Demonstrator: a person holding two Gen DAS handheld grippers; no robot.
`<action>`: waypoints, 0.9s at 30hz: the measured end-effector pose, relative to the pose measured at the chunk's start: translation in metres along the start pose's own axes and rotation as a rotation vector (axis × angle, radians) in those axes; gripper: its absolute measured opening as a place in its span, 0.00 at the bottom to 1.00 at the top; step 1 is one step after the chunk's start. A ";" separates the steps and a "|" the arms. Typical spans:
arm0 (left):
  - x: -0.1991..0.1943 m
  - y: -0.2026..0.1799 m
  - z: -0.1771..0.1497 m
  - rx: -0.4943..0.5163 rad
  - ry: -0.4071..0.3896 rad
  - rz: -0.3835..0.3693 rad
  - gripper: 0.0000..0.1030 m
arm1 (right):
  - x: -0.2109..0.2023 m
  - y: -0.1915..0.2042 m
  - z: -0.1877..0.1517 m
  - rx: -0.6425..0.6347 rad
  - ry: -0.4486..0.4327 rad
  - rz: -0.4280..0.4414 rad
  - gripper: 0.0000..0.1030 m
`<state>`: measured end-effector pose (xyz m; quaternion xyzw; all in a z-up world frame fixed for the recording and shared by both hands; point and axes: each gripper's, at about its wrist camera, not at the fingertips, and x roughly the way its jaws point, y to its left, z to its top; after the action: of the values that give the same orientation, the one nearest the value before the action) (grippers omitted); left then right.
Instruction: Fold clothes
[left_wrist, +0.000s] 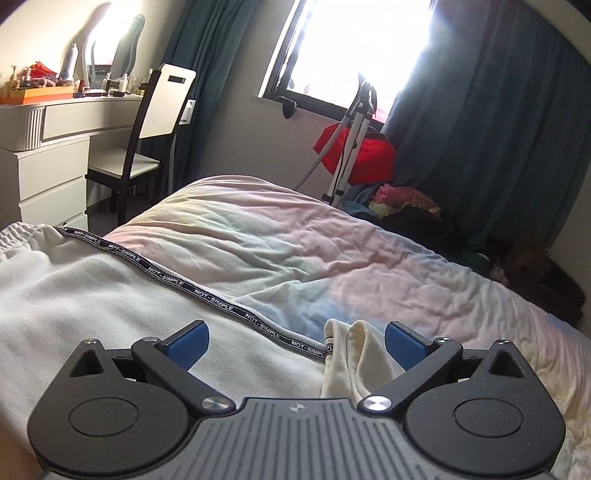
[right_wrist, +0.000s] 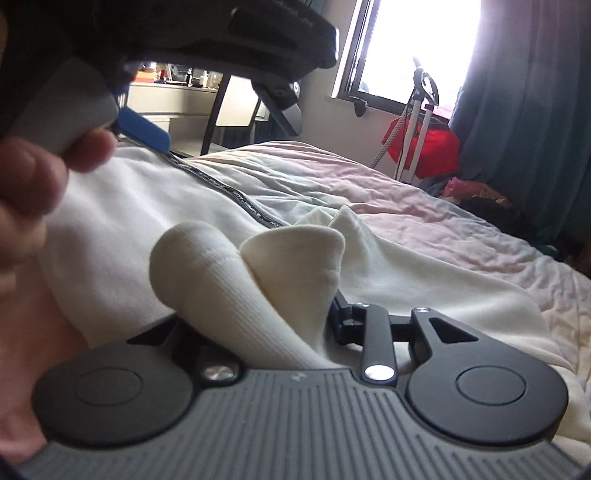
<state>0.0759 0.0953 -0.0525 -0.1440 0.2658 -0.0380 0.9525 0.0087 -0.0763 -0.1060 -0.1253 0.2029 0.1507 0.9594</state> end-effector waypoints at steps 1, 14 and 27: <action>0.001 0.000 0.001 -0.003 -0.001 -0.007 0.99 | -0.003 -0.004 0.003 0.027 0.004 0.032 0.53; -0.018 -0.013 -0.013 0.086 -0.010 -0.054 0.98 | -0.087 -0.096 0.013 0.397 -0.021 0.031 0.84; -0.006 -0.044 -0.063 0.300 0.113 0.065 0.99 | -0.035 -0.145 -0.028 0.514 0.204 -0.204 0.67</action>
<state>0.0379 0.0376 -0.0882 0.0107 0.3149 -0.0546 0.9475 0.0179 -0.2268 -0.0898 0.0878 0.3163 -0.0165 0.9444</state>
